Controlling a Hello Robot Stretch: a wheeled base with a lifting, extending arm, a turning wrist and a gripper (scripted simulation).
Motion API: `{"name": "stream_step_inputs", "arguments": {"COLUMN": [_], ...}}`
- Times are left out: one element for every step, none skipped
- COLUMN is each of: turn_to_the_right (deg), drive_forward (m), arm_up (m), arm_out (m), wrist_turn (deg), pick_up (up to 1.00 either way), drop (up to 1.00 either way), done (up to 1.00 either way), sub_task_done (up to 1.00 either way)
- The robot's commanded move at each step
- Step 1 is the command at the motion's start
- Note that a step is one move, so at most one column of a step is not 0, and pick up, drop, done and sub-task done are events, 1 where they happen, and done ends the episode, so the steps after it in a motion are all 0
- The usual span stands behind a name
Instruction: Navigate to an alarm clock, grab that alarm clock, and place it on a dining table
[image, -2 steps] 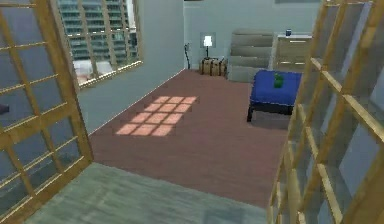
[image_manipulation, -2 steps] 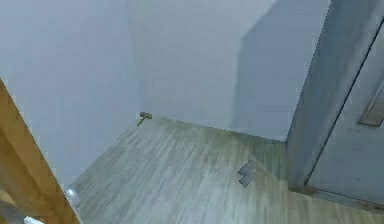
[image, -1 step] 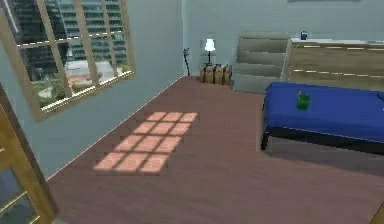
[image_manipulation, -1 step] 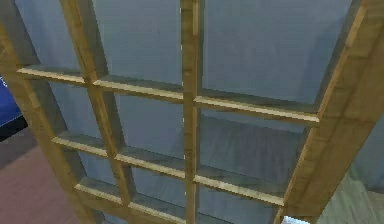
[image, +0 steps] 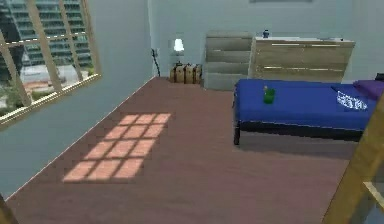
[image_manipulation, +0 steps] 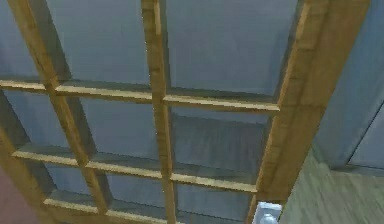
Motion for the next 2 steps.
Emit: {"name": "stream_step_inputs", "arguments": {"turn_to_the_right": [0.0,3.0], "drive_forward": [1.00,0.00], "arm_up": [0.00,0.00], "arm_out": [0.00,0.00], "wrist_turn": [0.0,0.0], "pick_up": [0.00,0.00], "drop": [0.00,0.00], "done": [0.00,0.00], "sub_task_done": [0.00,0.00]}}
